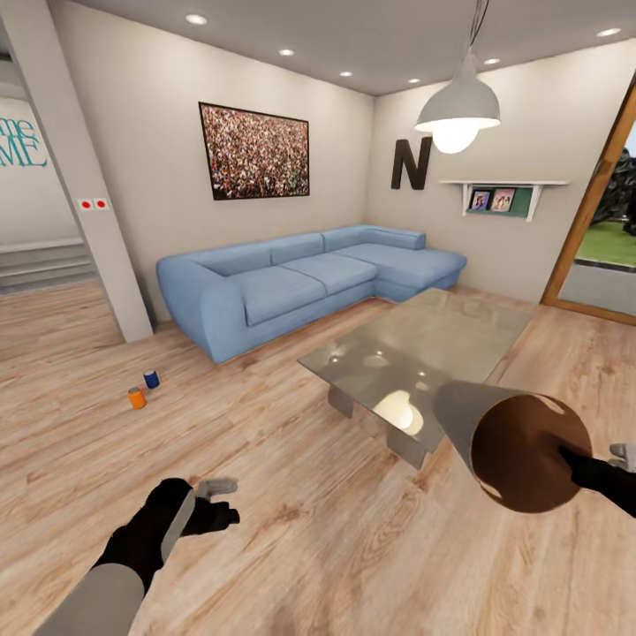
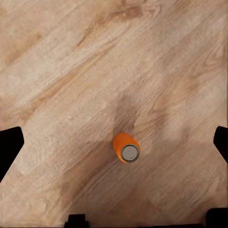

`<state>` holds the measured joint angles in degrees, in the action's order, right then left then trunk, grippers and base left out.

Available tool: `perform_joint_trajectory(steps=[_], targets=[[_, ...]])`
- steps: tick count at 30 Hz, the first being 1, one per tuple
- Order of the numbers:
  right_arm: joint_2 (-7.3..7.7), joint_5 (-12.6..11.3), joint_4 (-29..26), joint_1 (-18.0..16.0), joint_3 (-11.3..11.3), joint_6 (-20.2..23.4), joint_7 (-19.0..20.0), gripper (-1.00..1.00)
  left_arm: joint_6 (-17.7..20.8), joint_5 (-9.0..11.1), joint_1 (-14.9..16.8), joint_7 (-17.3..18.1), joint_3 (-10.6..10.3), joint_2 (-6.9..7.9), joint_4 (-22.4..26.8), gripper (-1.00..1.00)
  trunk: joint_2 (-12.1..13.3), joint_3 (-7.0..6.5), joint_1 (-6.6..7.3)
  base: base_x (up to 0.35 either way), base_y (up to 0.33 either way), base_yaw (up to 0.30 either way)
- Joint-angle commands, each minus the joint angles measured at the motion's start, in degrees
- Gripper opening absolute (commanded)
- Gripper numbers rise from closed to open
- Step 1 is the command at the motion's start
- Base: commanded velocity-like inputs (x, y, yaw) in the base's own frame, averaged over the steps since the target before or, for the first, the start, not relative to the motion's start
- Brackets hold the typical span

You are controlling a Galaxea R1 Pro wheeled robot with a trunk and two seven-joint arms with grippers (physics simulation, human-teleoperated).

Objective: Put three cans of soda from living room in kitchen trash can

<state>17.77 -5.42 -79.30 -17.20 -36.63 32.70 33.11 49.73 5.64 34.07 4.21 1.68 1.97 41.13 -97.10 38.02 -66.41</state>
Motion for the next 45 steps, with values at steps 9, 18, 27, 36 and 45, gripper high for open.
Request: perform_joint_trajectory(steps=[9, 18, 27, 36, 45], targets=[[0.01, -0.2, -2.5, -1.9, 0.8, 3.8, -0.6, -1.0, 2.9, 0.3, 3.3, -0.4, 0.0, -3.7, -3.9, 1.0, -3.6, 1.63, -1.98, 0.0, 0.0, 0.0], [-0.12, -0.1, -2.7, -2.2, 1.2, 4.3, -0.9, -1.0, 0.0, 0.1, 6.5, -0.6, -0.1, -5.6, -4.6, 1.0, -7.2, 3.24, -3.96, 0.0, 0.0, 0.0], [-0.38, 0.0, -2.8, -2.2, 1.3, 4.5, -0.9, -1.0, -1.8, 0.3, 7.3, -0.5, -0.2, -5.66, -4.9, 1.0, -10.8, 4.86, -5.94, 0.0, 0.0, 0.0], [-0.31, 0.0, -2.8, -2.2, 1.3, 4.6, -0.9, -1.0, -2.0, 0.3, 7.4, -0.6, -0.2, -5.66, -4.9, 1.0, -14.5, 6.47, -7.91, 0.0, 0.0, 0.0], [0.04, 0.0, -2.8, -2.2, 1.2, 5.2, -1.3, -1.0, -2.0, 0.3, 7.4, -0.5, -0.3, -5.71, -4.9, 1.0, -18.1, 8.09, -9.89, 0.0, 0.0, 0.0]])
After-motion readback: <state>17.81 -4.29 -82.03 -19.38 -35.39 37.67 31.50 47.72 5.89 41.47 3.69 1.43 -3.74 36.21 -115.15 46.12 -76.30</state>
